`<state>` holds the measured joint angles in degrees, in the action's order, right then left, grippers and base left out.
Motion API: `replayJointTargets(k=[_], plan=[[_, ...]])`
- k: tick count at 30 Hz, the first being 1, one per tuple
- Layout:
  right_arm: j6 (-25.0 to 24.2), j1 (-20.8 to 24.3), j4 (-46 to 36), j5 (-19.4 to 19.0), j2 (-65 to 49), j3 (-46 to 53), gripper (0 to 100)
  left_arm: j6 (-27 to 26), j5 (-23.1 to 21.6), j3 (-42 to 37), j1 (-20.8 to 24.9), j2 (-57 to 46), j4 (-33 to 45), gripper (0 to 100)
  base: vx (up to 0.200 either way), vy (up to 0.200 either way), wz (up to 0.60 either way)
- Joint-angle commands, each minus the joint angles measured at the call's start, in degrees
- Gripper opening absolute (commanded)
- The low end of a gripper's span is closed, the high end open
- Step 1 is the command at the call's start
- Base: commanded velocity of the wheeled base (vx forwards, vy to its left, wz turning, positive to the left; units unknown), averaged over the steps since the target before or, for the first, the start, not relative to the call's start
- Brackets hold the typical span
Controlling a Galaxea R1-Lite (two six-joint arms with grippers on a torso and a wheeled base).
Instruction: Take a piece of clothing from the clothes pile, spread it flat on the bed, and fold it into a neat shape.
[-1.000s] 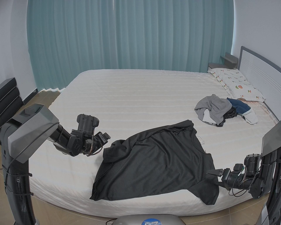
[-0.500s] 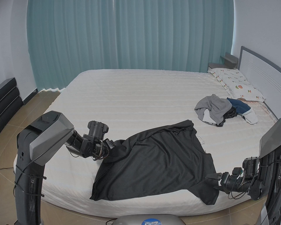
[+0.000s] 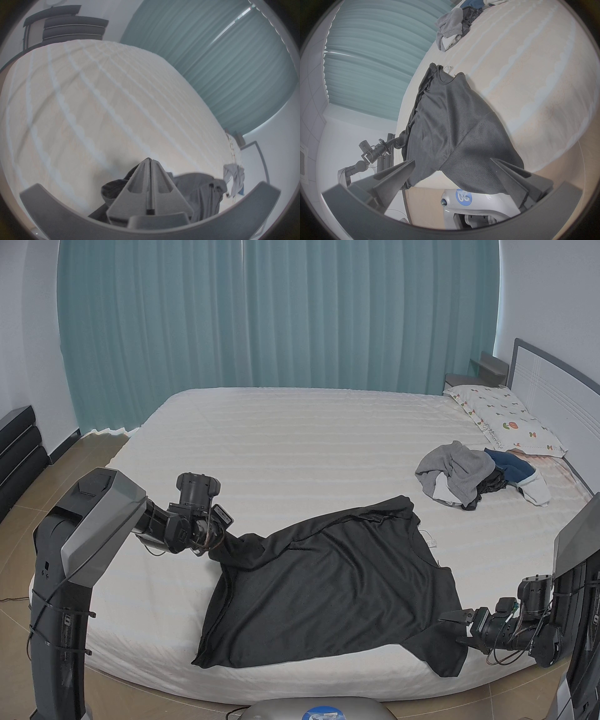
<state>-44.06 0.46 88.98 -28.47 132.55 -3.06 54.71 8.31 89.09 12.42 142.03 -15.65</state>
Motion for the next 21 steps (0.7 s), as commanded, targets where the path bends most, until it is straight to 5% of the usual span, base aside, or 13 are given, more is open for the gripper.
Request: replayJointTargets(k=[1,21], plan=[[0.0,0.1,0.7,0.0,0.1,0.0,100,0.3,0.1,4.3,-2.0,2.3,-0.4,0,0.0,0.0,0.0],[0.0,0.1,0.7,0.0,0.2,-0.1,100,-0.2,2.0,22.8,-5.3,15.7,0.7,0,0.0,0.0,0.0]])
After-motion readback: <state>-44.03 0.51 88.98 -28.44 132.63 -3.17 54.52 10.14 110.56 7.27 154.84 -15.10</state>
